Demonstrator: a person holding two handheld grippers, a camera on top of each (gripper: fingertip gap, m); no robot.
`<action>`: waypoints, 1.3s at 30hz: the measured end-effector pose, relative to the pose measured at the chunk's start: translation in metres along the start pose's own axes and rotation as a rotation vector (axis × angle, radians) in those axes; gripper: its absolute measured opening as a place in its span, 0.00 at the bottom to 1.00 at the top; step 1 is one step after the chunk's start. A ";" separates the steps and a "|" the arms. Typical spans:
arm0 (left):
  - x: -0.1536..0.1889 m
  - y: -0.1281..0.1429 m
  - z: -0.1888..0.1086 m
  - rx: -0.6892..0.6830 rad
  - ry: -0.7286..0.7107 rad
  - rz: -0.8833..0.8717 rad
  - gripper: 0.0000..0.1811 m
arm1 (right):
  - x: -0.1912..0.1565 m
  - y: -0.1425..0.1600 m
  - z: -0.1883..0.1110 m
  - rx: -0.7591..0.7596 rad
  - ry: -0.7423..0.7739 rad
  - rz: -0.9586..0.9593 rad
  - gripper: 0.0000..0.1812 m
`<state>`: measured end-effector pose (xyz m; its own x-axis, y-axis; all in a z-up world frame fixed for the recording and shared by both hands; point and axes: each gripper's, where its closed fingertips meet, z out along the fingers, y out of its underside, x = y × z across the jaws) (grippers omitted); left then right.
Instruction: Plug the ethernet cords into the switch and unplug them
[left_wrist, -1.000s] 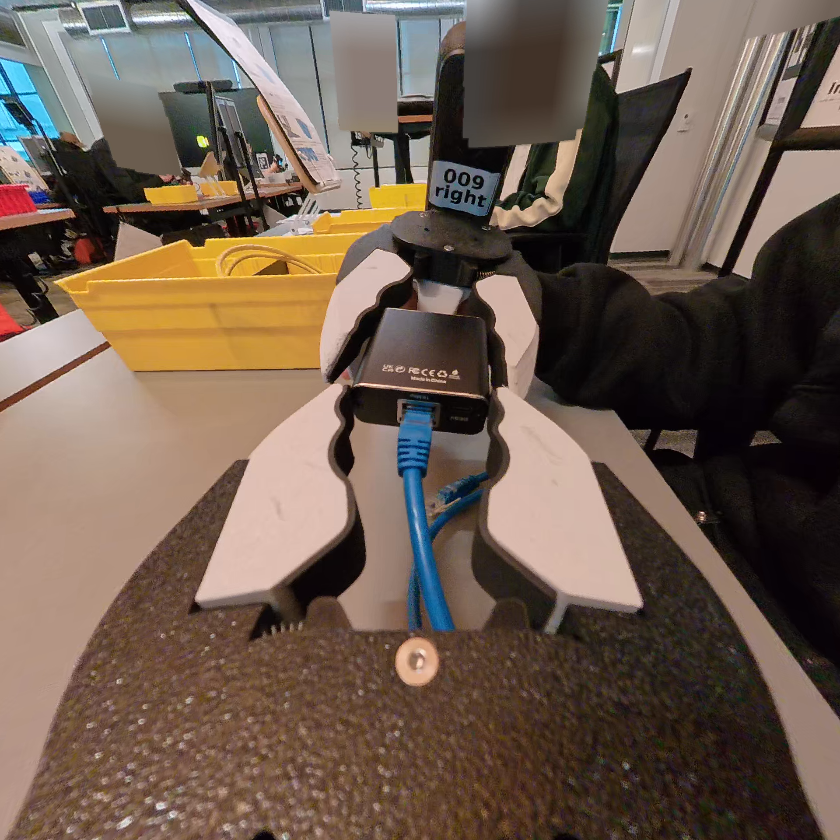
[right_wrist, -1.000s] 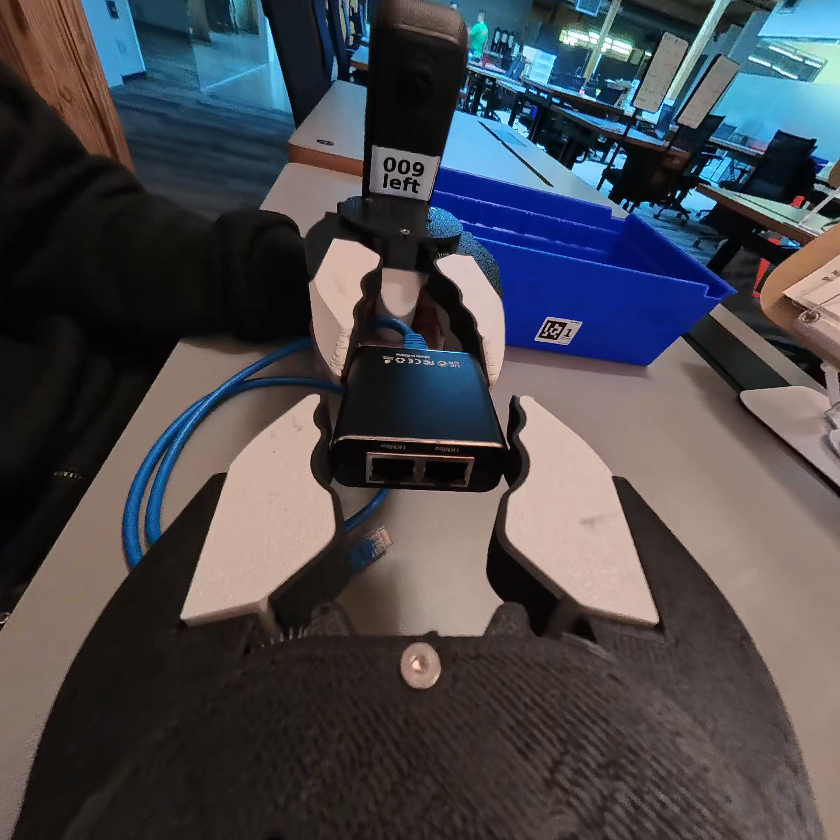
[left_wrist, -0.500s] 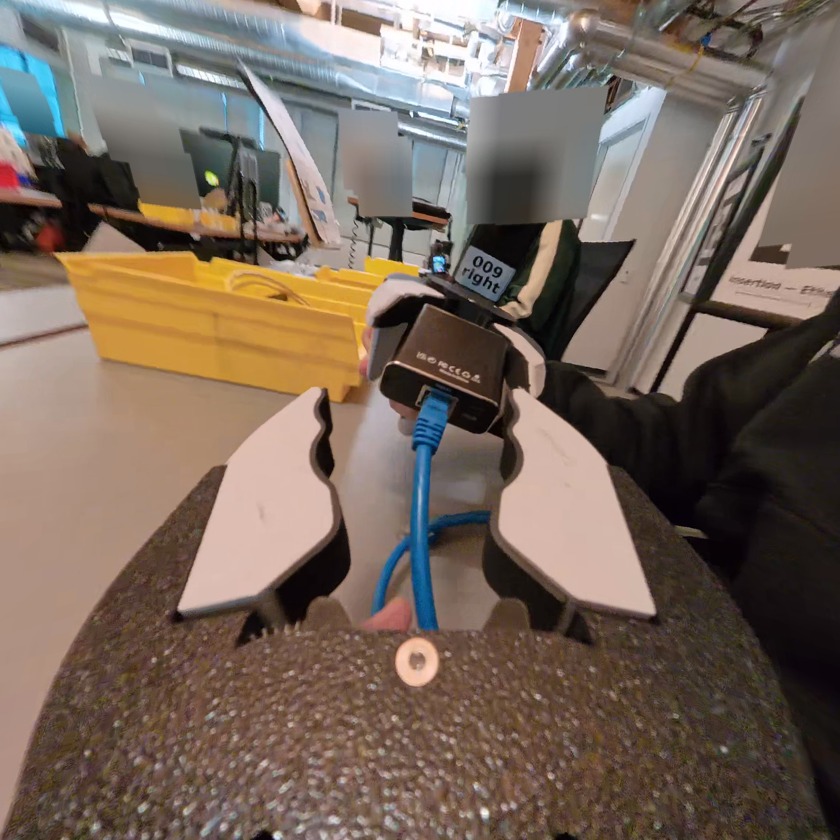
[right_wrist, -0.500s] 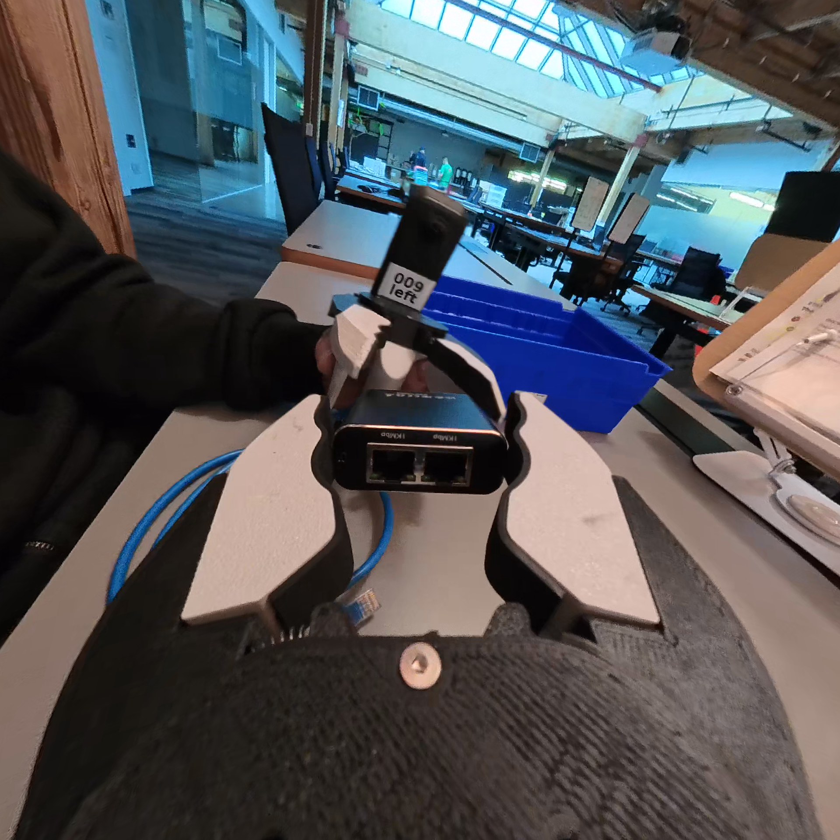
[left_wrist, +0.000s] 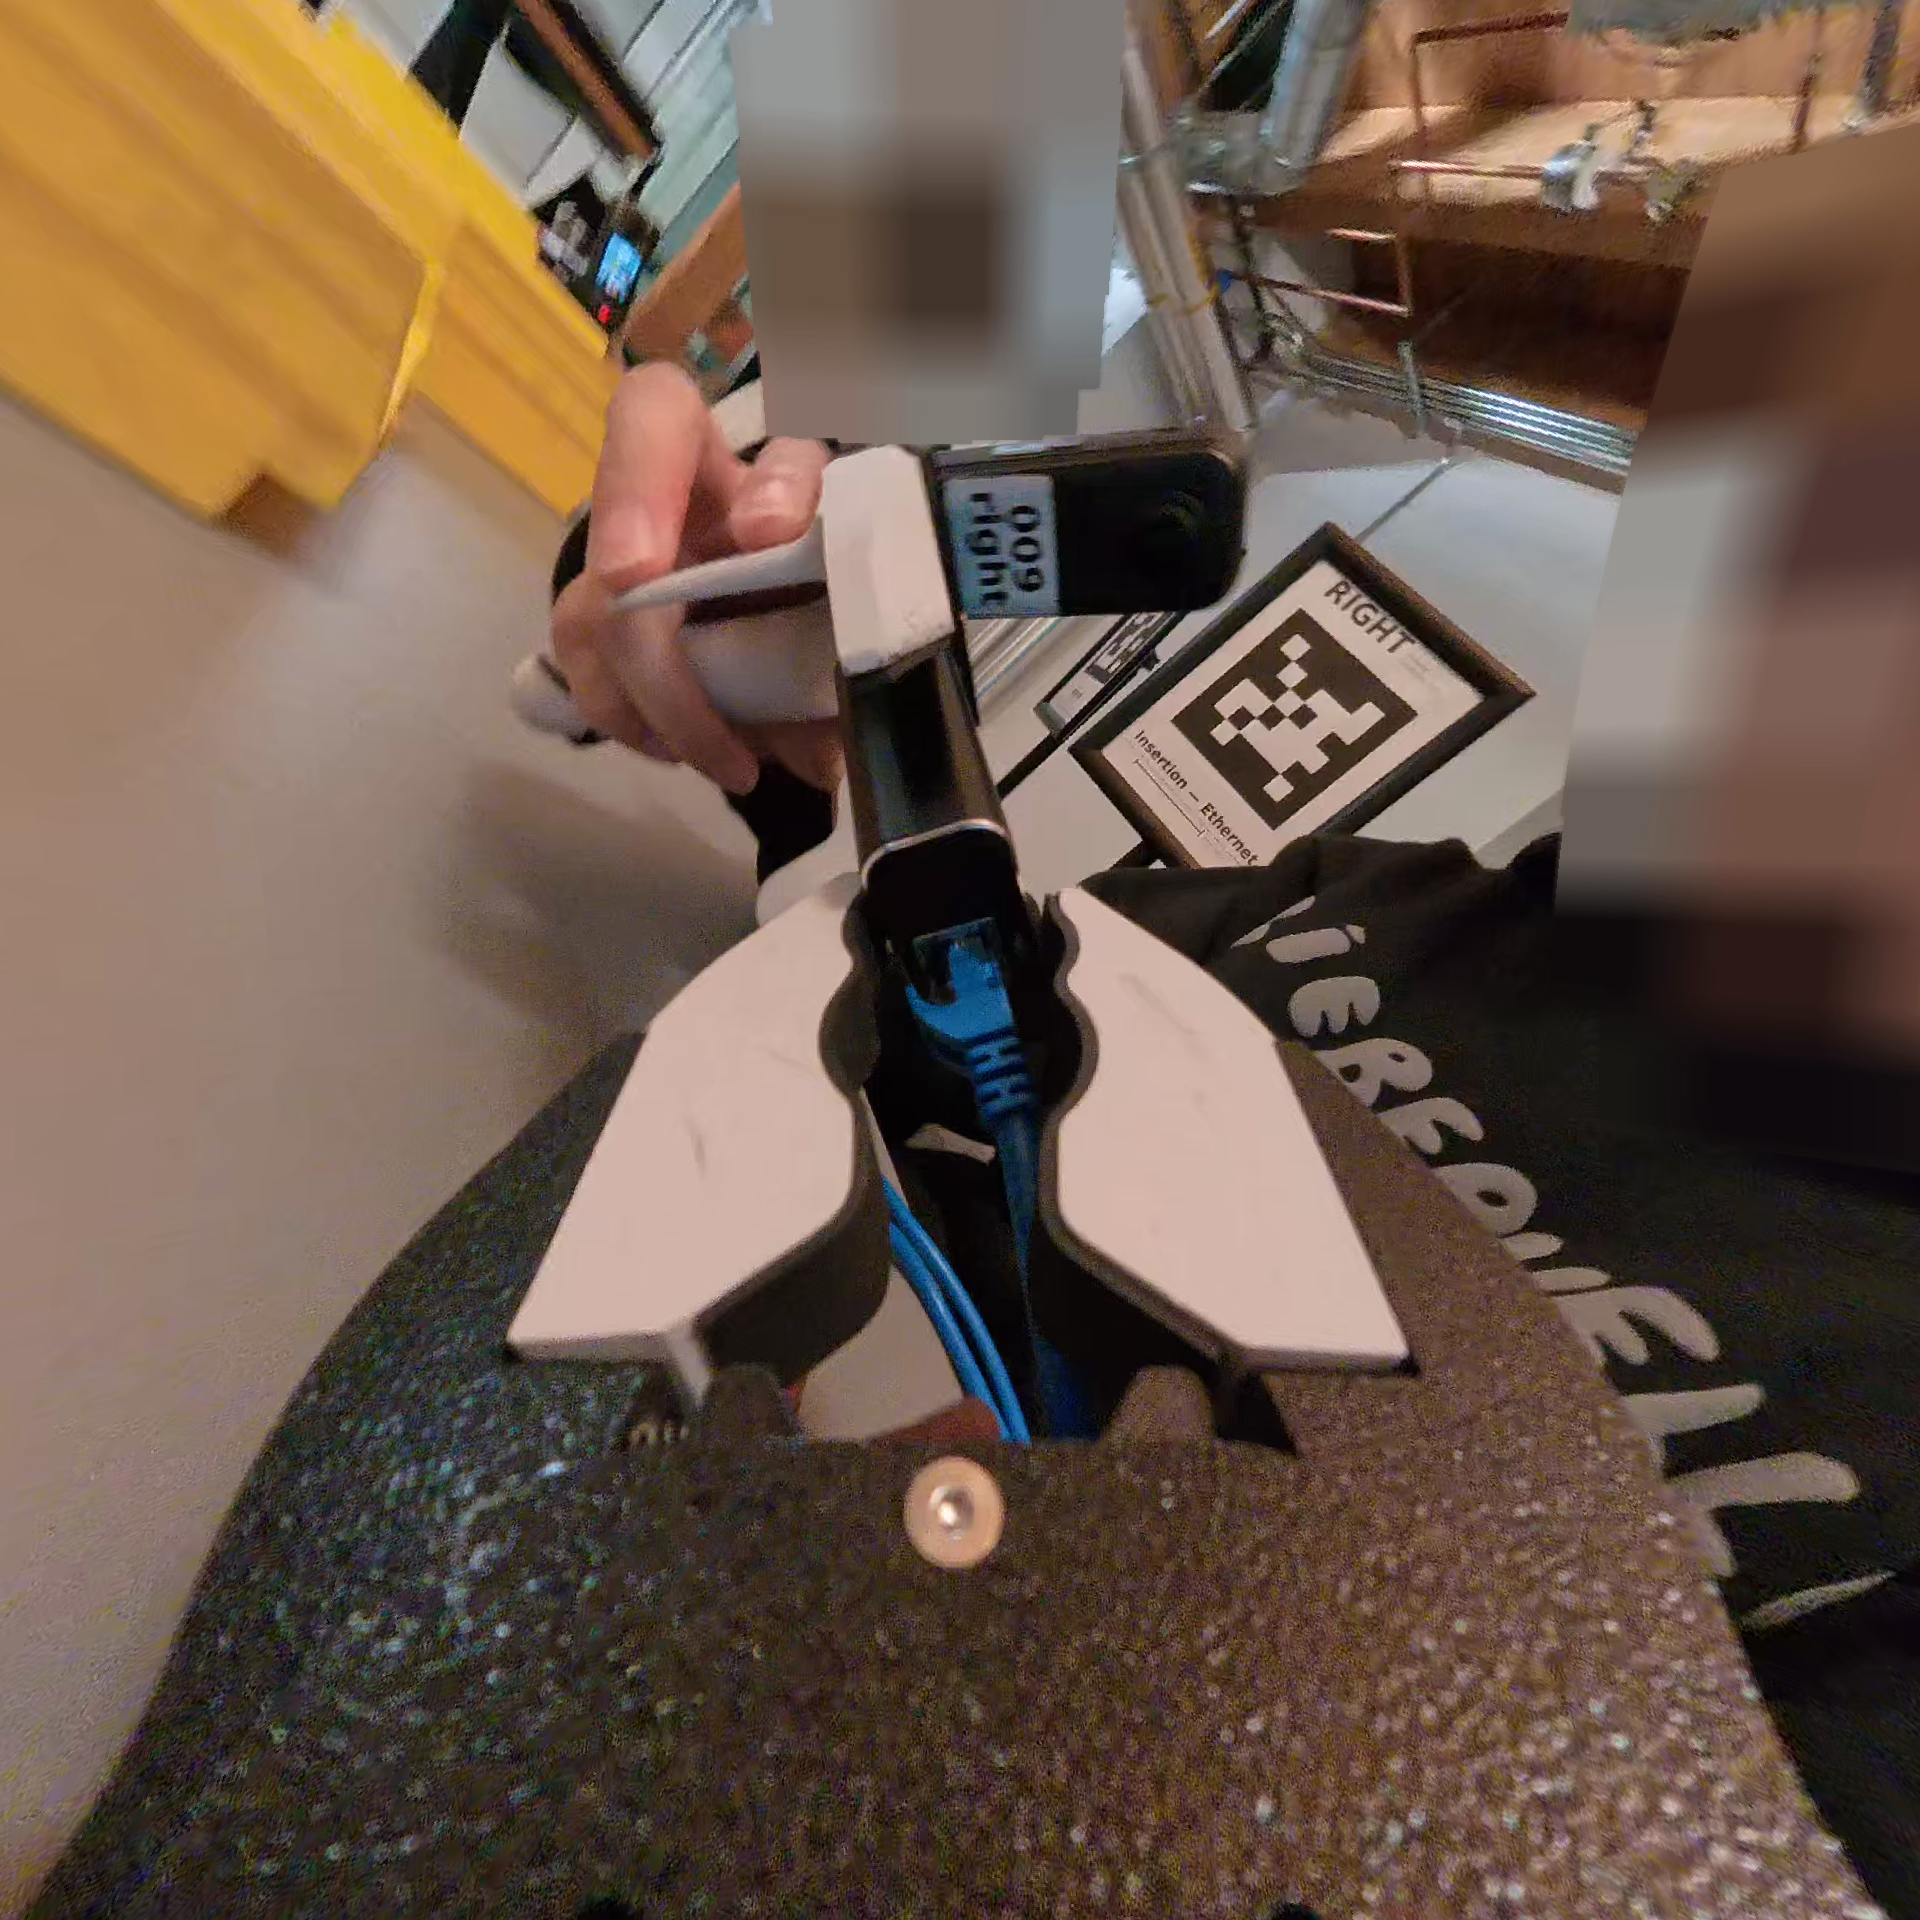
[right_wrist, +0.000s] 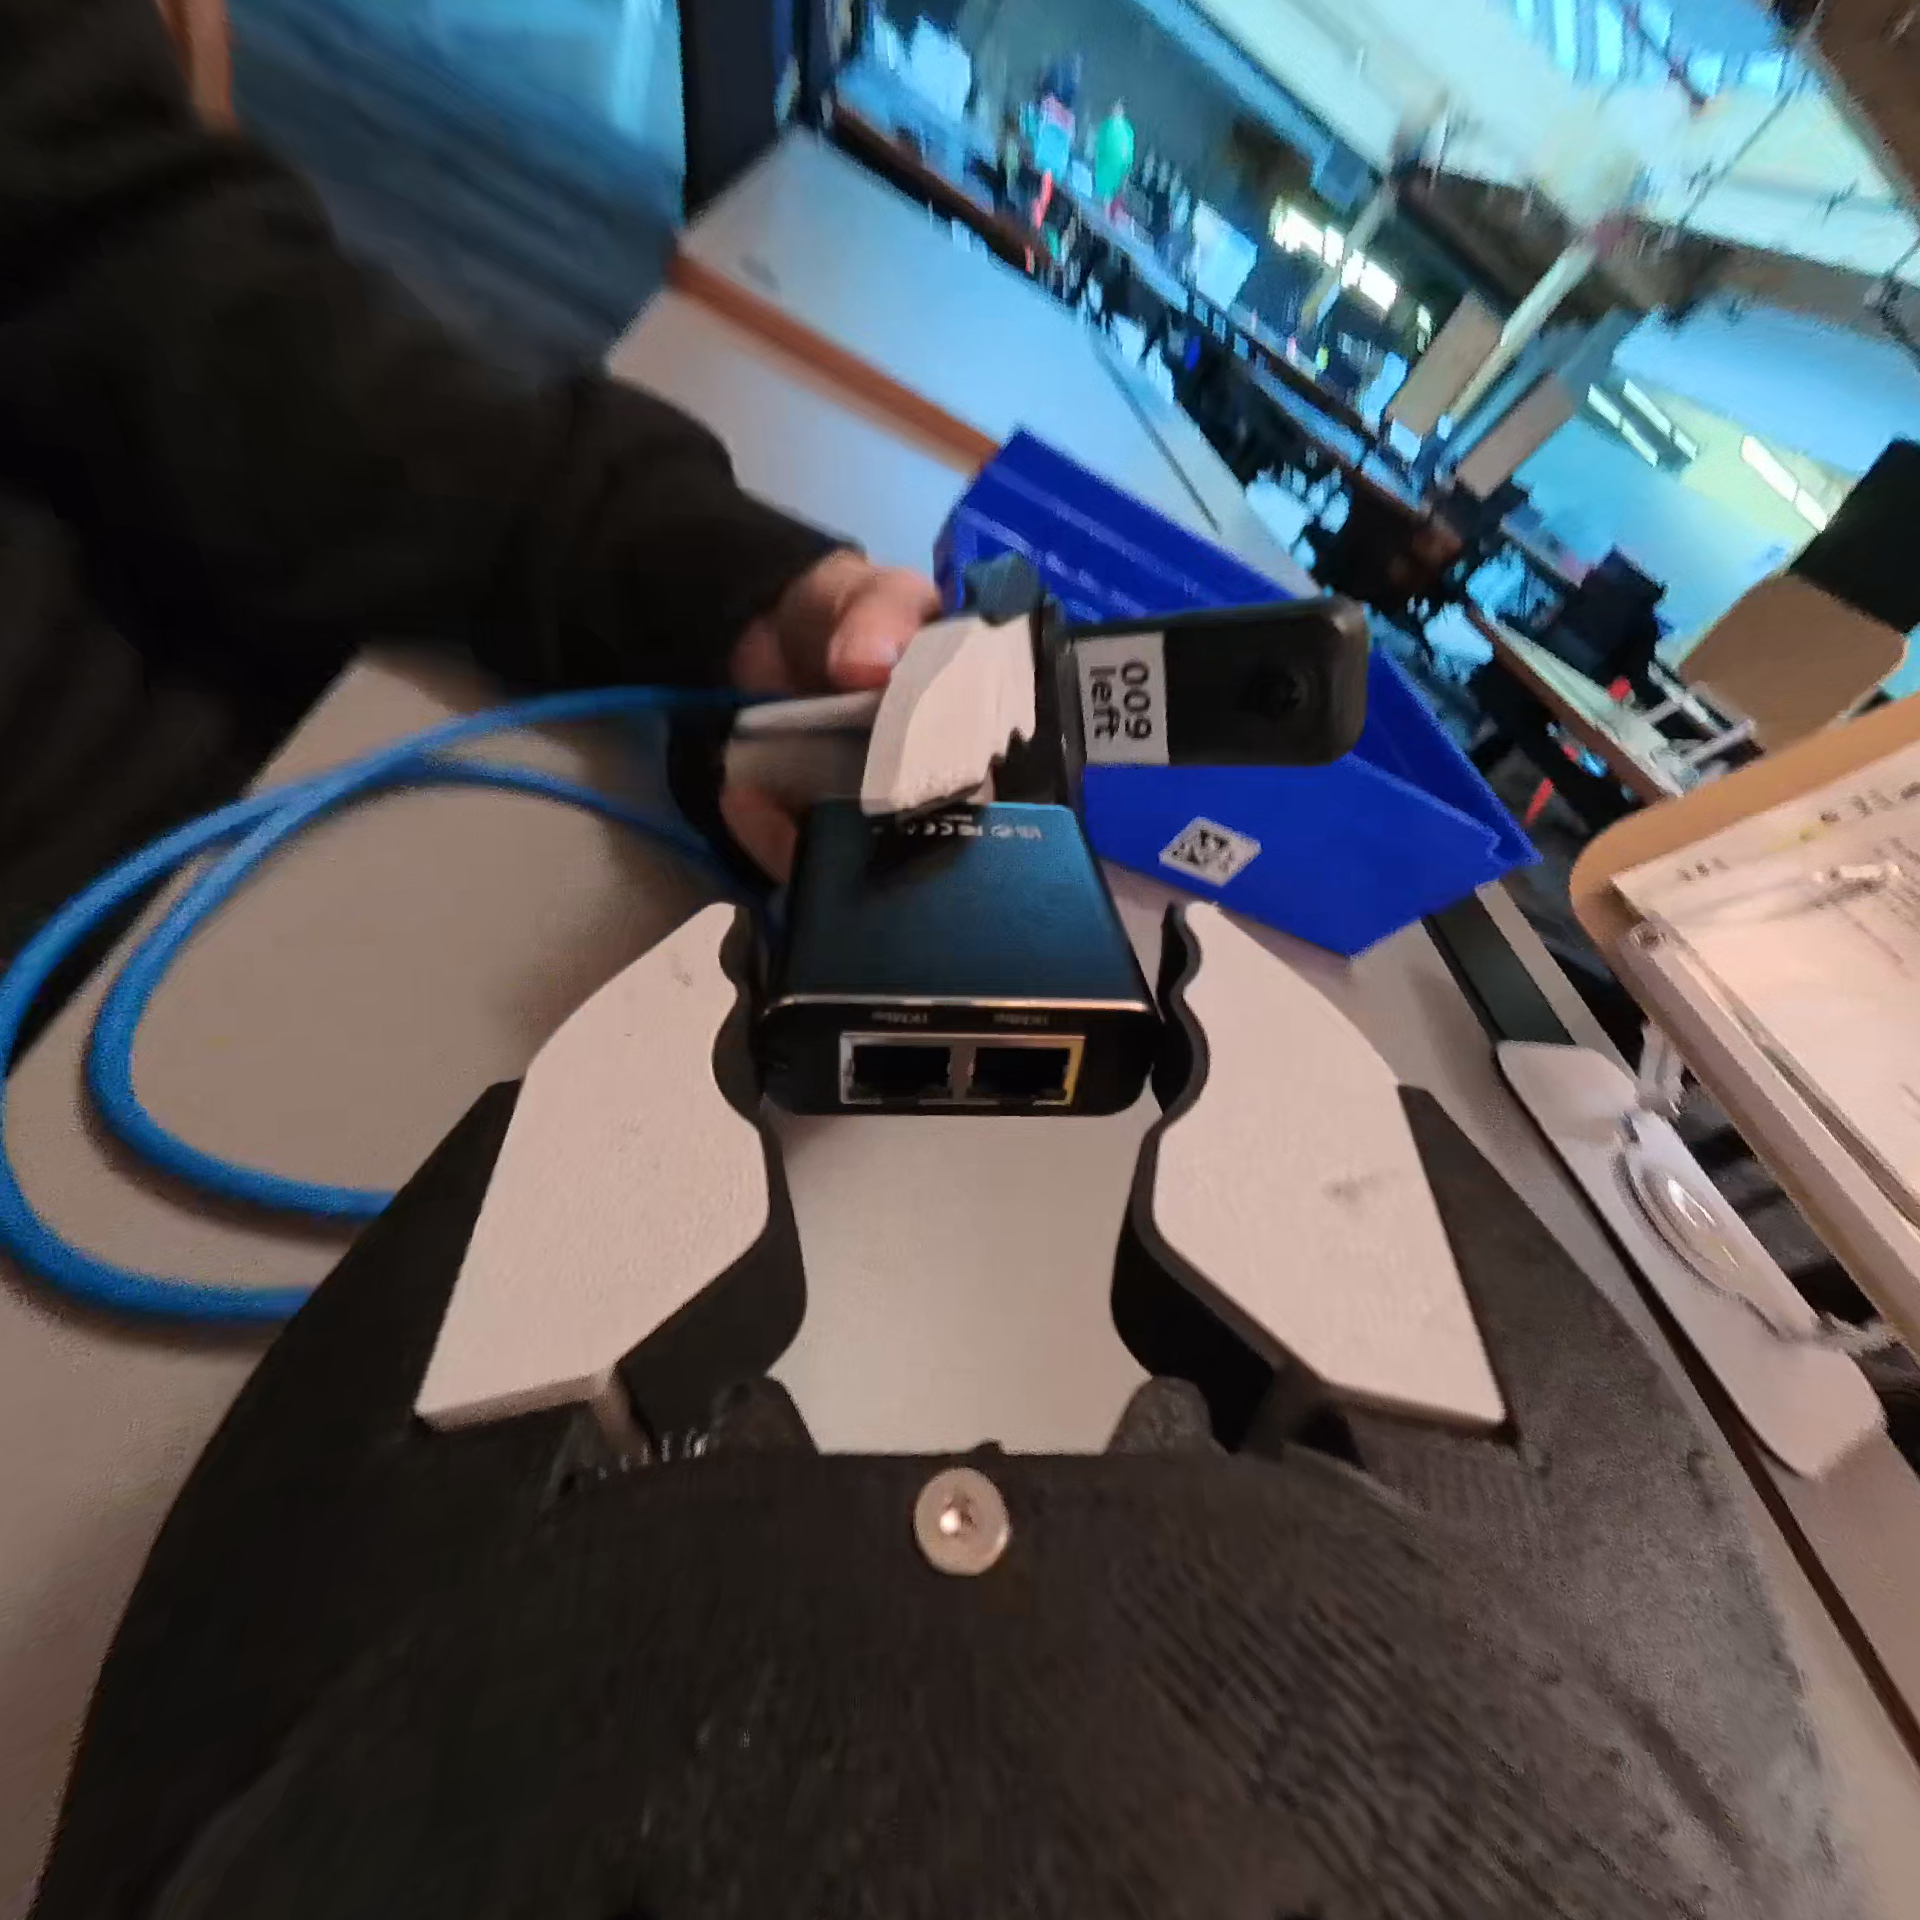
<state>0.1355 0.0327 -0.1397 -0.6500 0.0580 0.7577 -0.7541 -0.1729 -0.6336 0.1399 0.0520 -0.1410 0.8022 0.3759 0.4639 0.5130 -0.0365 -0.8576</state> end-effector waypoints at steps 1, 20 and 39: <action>-0.002 0.000 -0.001 -0.018 -0.014 -0.031 0.15 | 0.001 0.005 0.001 -0.040 0.013 -0.015 0.41; 0.013 -0.027 0.000 -0.146 -0.098 -0.224 0.14 | 0.022 -0.024 -0.017 0.314 0.177 0.168 0.35; 0.007 -0.089 -0.017 0.006 -0.448 0.340 0.22 | 0.047 -0.007 -0.040 0.386 0.261 0.458 0.36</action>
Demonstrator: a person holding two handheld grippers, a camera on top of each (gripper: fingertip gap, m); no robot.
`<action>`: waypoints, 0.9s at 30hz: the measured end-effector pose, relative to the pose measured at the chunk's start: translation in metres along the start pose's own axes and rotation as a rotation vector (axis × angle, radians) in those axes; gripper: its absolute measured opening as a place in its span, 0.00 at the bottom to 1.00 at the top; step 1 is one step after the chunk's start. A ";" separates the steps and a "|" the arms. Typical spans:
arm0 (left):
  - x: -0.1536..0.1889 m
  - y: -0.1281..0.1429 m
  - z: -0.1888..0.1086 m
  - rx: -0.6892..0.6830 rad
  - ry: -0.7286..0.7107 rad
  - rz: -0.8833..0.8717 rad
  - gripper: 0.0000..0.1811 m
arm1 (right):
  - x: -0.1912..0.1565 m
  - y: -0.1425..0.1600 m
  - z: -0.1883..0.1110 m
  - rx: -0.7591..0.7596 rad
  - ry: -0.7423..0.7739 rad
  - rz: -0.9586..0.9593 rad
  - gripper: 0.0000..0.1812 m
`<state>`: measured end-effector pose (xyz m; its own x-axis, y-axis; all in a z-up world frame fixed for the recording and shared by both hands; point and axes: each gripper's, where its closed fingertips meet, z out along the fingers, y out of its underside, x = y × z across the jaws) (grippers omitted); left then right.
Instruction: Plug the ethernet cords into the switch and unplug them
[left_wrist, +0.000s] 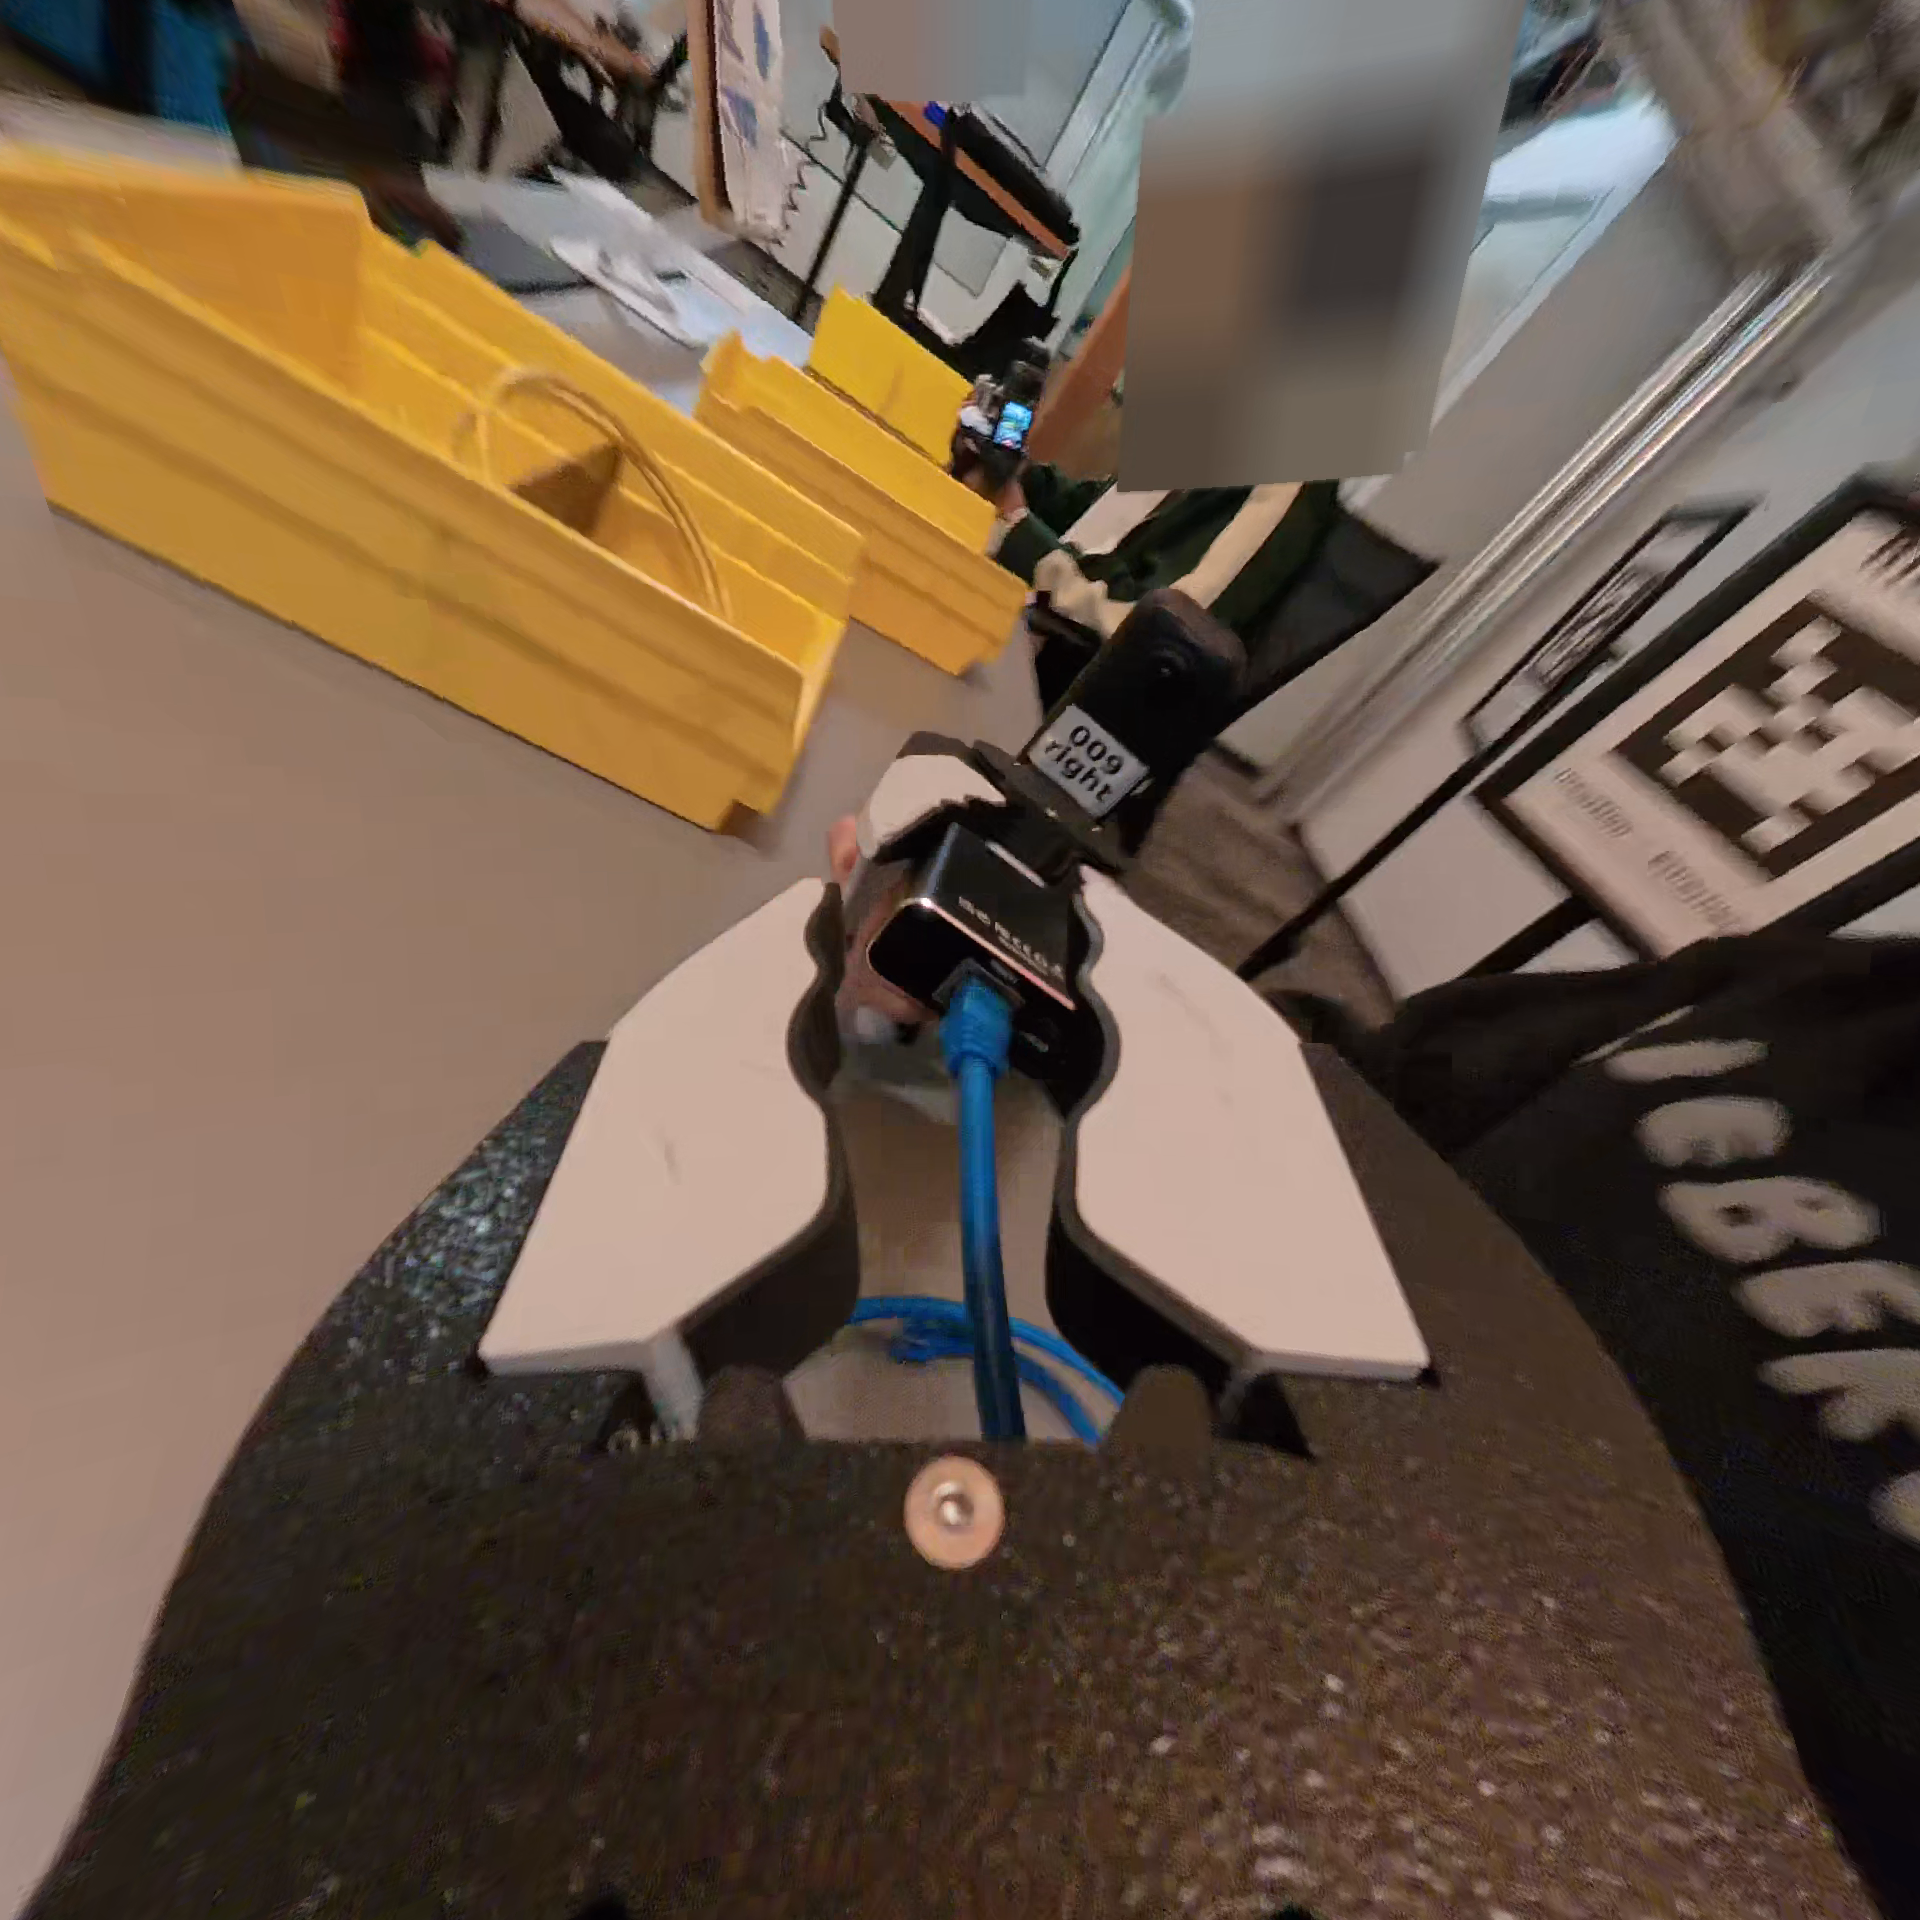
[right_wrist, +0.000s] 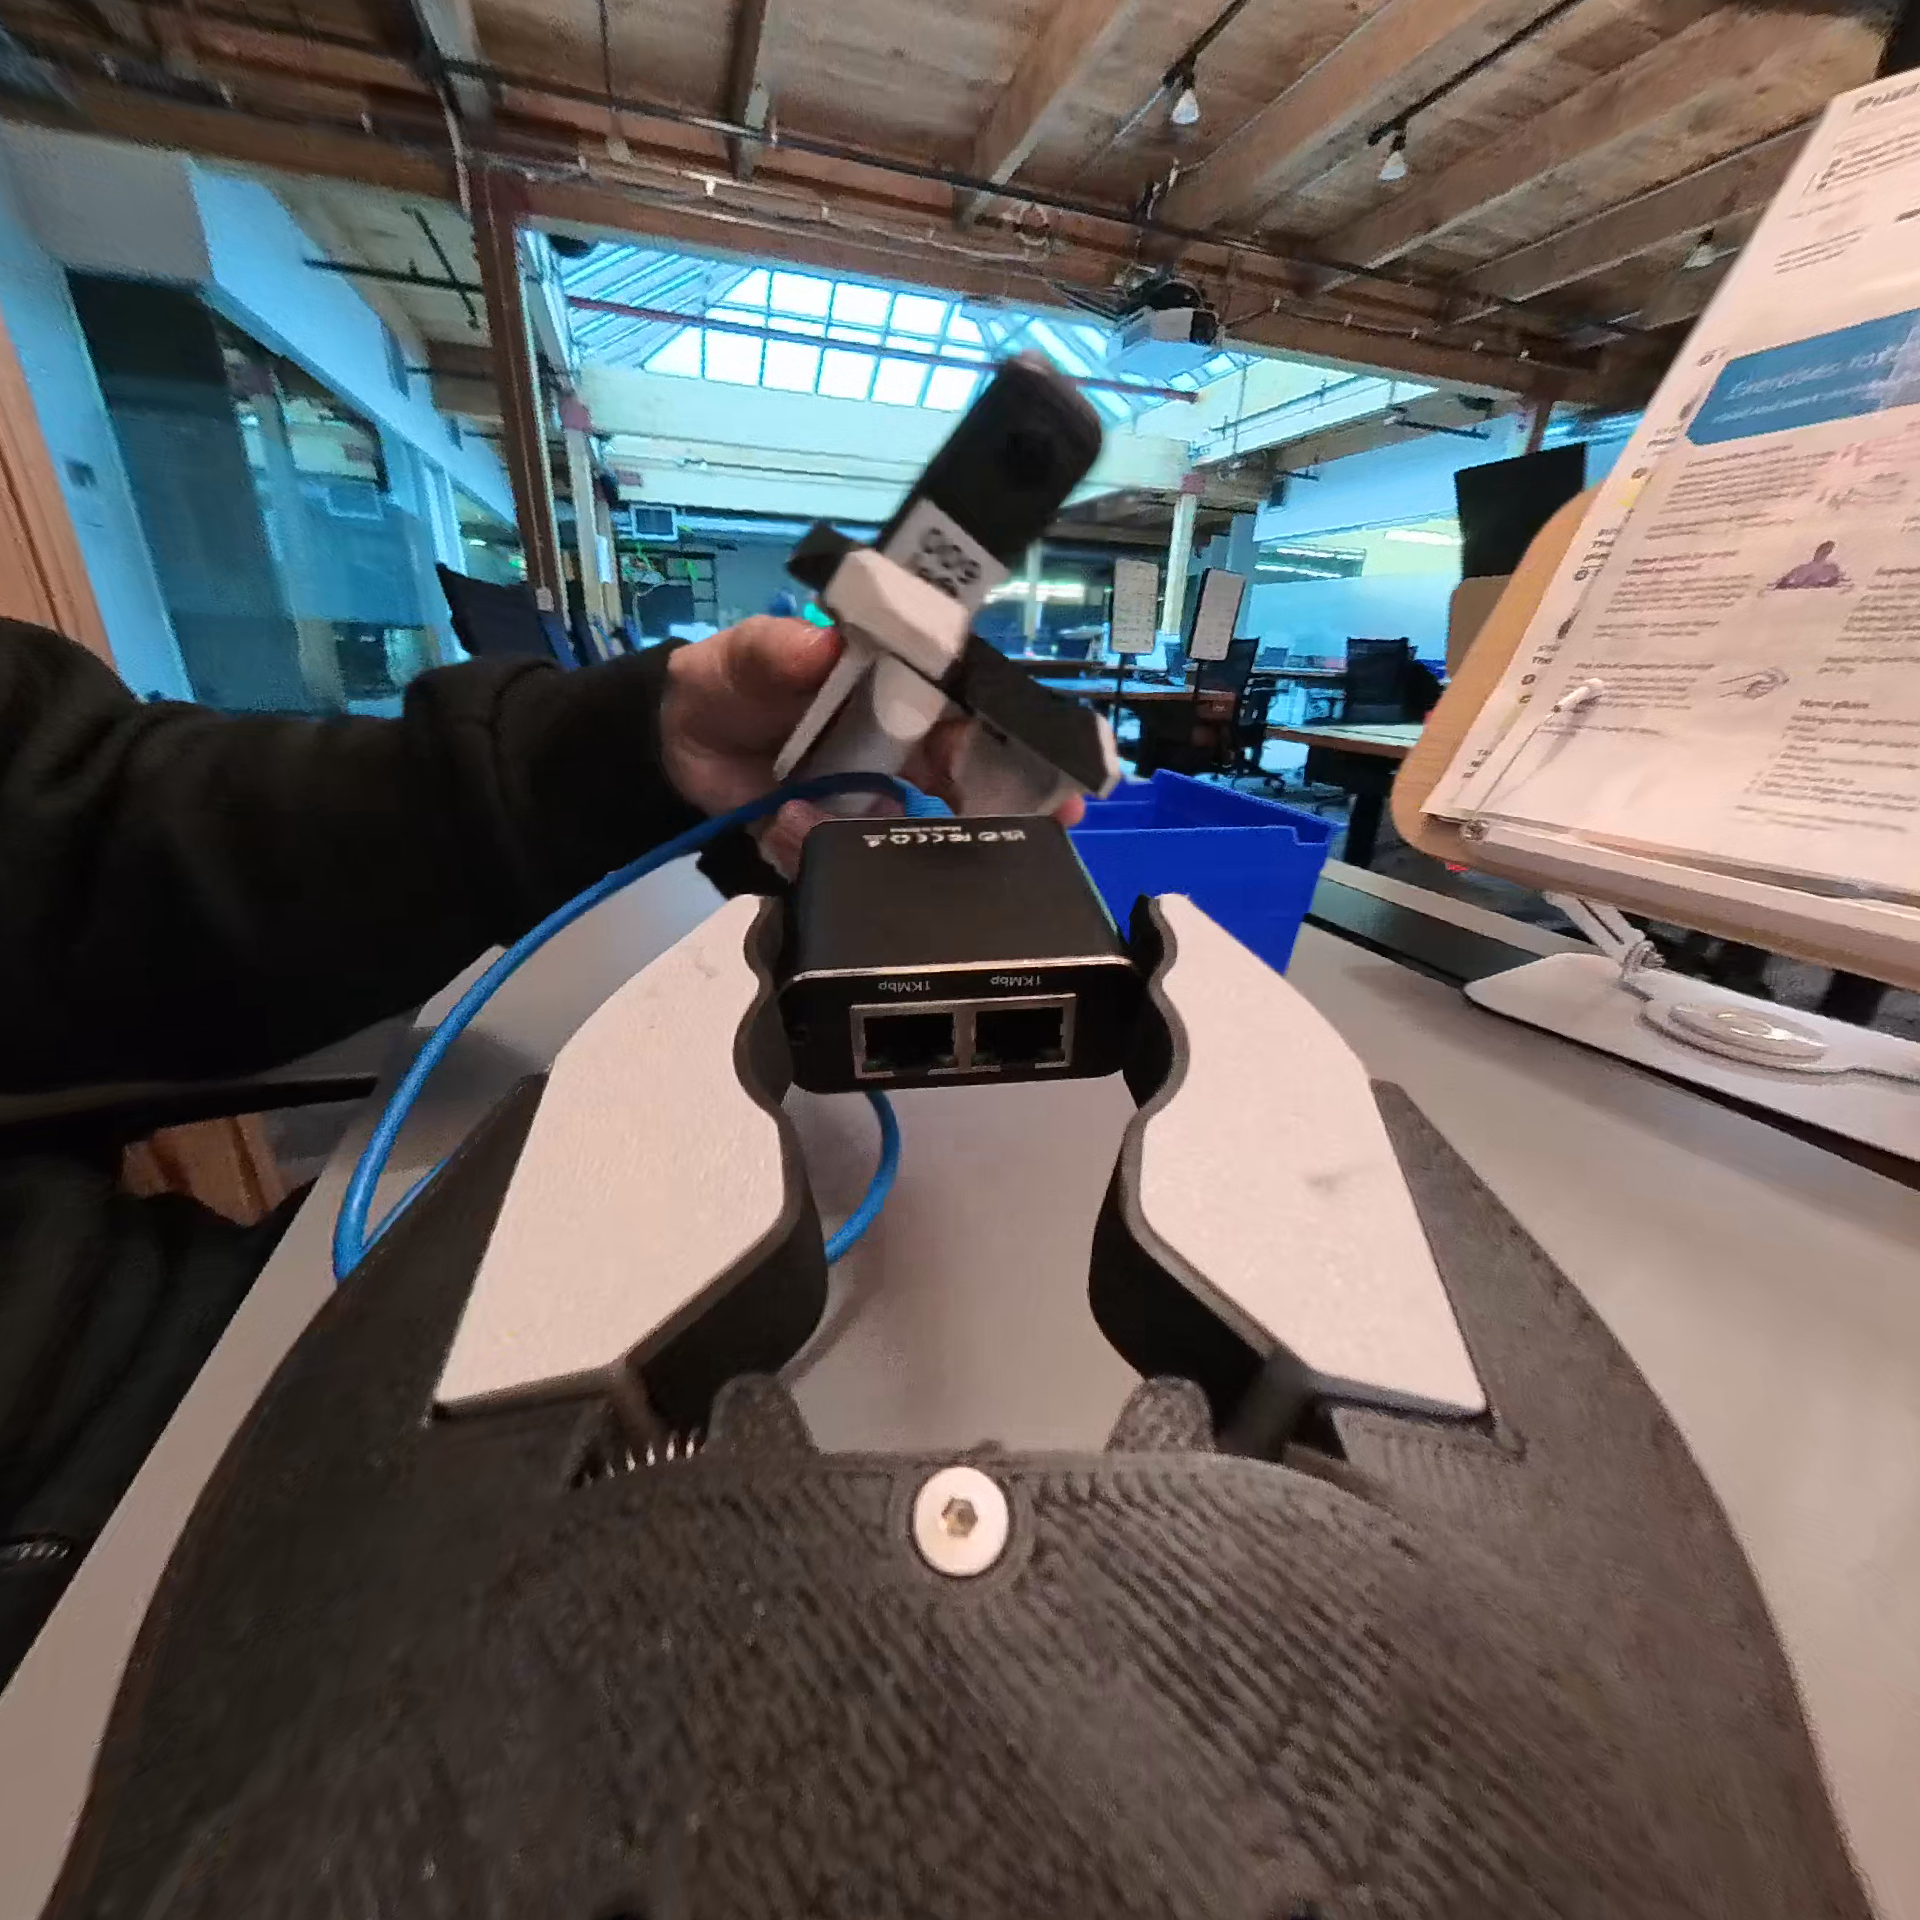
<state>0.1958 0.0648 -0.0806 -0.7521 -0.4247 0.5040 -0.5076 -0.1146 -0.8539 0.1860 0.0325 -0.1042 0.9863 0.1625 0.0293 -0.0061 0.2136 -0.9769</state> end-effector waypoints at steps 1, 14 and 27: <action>0.001 0.001 -0.001 -0.012 -0.034 0.089 0.22 | 0.001 0.000 -0.001 0.003 0.003 0.009 0.36; 0.010 0.057 0.009 -0.269 -0.241 0.653 0.41 | -0.011 0.003 0.002 0.002 -0.085 0.055 0.35; 0.026 -0.007 -0.030 0.217 -0.582 0.170 0.30 | 0.054 -0.027 -0.023 0.085 0.560 -0.245 0.35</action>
<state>0.1668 0.0817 -0.0573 -0.4328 -0.8636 0.2586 -0.2590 -0.1556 -0.9532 0.2432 0.0133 -0.0806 0.8975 -0.4264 0.1129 0.2414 0.2606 -0.9348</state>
